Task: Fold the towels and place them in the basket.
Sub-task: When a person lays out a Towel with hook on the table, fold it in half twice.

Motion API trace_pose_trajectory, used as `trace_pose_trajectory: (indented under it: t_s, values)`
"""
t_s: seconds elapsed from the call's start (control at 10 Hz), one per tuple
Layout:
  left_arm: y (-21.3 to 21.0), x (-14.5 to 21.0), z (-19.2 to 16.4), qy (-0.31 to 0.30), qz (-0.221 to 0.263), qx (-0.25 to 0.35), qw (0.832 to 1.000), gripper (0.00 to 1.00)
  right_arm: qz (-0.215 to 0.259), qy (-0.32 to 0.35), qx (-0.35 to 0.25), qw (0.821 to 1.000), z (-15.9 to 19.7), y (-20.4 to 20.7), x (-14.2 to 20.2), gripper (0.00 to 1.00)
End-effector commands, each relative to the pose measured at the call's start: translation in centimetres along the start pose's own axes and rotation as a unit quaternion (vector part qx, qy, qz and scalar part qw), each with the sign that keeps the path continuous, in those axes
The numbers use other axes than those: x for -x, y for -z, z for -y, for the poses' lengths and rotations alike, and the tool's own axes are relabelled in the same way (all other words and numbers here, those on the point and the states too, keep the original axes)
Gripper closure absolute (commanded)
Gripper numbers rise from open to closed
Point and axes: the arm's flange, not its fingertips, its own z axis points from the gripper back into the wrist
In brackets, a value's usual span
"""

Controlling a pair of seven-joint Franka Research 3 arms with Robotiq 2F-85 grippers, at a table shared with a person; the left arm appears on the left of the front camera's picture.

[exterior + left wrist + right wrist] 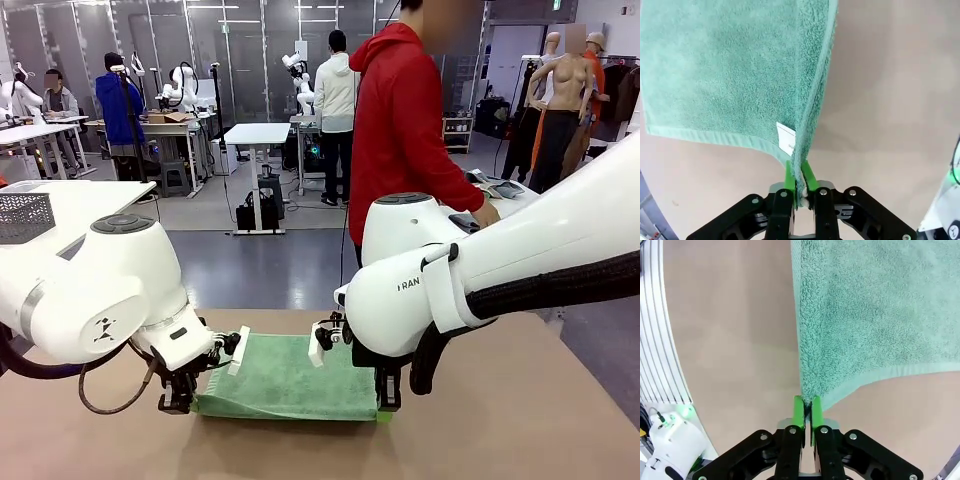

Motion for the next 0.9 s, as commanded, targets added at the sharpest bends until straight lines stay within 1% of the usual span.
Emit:
trace_pose_trajectory:
  t_s: [0.0, 0.4, 0.5, 0.8]
  values:
    - [0.1, 0.0, 0.1, -0.008, -0.006, -0.011, 1.000, 0.93, 0.002, 0.001, 0.003, 1.000, 0.0, 0.0, 0.0, 0.93]
    - [0.1, 0.0, 0.1, -0.008, -0.006, -0.011, 1.000, 0.93, 0.002, 0.001, 0.003, 1.000, 0.0, 0.0, 0.0, 0.93]
    - [0.0, 0.0, 0.0, -0.002, 0.000, -0.001, 1.000, 0.93, 0.000, 0.000, 0.000, 1.000, 0.0, 0.0, 0.0, 0.93]
    - [-1.9, -0.4, -3.3, 0.002, -0.009, -0.022, 1.000, 0.93, 0.004, -0.022, 0.003, 1.000, 2.7, -1.6, -1.1, 0.93]
